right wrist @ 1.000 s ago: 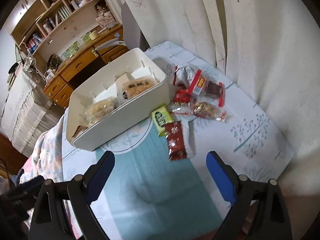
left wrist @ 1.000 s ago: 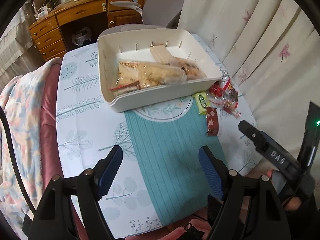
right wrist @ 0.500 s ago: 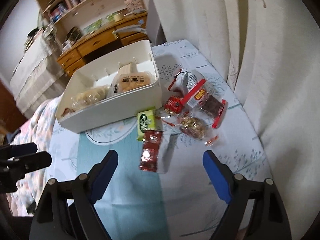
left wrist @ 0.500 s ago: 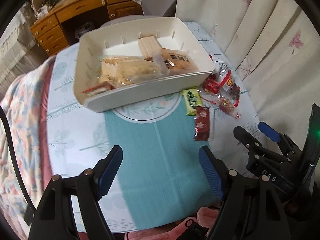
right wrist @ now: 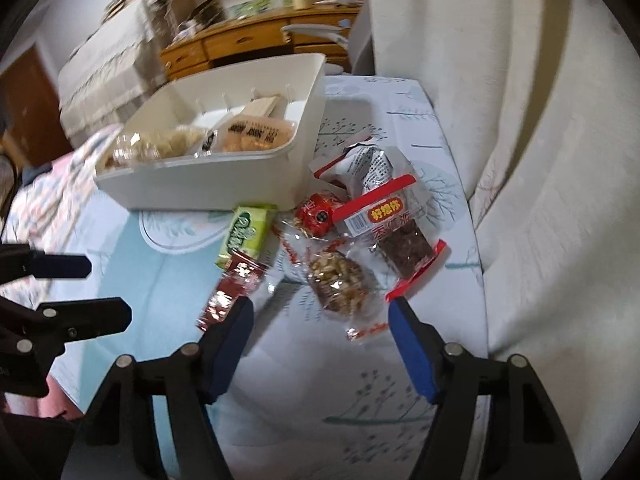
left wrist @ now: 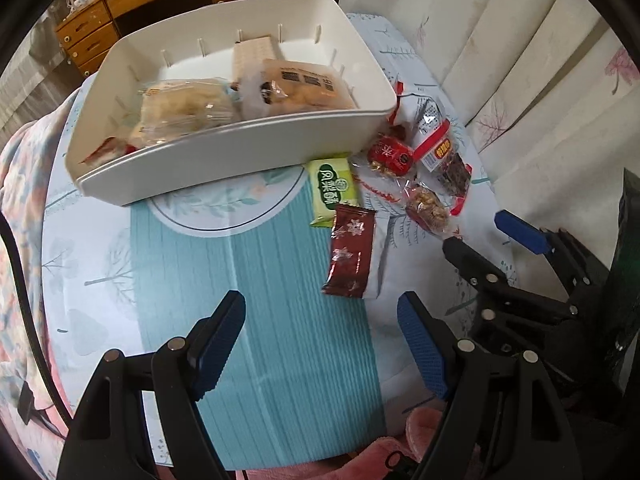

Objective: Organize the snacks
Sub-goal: 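Grasp the dark red snowflake packet with the left tool while the right grasps the nut bag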

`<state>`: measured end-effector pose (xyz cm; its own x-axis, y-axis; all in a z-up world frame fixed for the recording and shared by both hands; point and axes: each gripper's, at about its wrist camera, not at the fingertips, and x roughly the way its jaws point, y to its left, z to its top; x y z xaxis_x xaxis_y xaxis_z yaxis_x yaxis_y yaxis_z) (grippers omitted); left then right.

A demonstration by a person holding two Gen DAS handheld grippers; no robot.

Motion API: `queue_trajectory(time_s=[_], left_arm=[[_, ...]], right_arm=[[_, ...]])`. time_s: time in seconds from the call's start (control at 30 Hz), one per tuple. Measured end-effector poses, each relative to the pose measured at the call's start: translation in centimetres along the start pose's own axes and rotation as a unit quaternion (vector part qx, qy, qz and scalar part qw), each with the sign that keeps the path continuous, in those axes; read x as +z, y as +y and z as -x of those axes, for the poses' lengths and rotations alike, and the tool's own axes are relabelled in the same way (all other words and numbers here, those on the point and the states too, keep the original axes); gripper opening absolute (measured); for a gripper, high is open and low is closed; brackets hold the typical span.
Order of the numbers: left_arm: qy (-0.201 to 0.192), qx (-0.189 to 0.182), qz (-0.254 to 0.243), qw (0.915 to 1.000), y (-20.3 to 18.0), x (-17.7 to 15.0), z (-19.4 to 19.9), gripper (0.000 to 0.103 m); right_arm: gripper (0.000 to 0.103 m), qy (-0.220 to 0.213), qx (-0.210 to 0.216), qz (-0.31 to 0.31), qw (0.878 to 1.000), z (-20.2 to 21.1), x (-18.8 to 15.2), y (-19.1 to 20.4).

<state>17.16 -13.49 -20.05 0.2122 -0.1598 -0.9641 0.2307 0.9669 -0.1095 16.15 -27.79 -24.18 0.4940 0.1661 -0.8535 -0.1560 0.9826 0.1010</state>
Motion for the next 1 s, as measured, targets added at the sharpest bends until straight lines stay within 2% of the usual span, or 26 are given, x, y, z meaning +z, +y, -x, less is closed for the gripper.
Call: queue_trajectory(time_s=[0.2,0.33,0.5,0.8,0.87,1.0], left_arm=[[0.003,0.014,-0.01,0.9998,-1.7,0.4,-2.8,0.077],[0.008,0.015,-0.014,0.9998,-2.3,1.0,-5.0,0.077],[0.014,0.021,-0.015,0.9996,-3.0,1.8,-7.3,0.077],[0.031,0.029,-0.006,0.9991,-3.5,2.6,-9.5,0.077],[0.034,0.034,-0.007,0.9988,-3.9,2.8,-10.0,0.073],[0.047,0.034,0.005,0.9983,-4.1,3.3,-11.0,0.054]], right_arm=[[0.055,0.001,-0.002,0.072,0.997,-2.1,-0.6,0.5],[0.053,-0.005,-0.001,0.111,0.994,-3.2,-1.2,0.7],[0.046,-0.01,0.001,0.136,0.991,-4.2,-1.4,0.4],[0.045,-0.015,0.005,0.153,0.988,-6.0,-1.3,-0.1],[0.042,-0.014,0.006,0.155,0.988,-6.3,-1.2,0.0],[0.042,-0.015,0.006,0.157,0.987,-6.7,-1.1,-0.1]])
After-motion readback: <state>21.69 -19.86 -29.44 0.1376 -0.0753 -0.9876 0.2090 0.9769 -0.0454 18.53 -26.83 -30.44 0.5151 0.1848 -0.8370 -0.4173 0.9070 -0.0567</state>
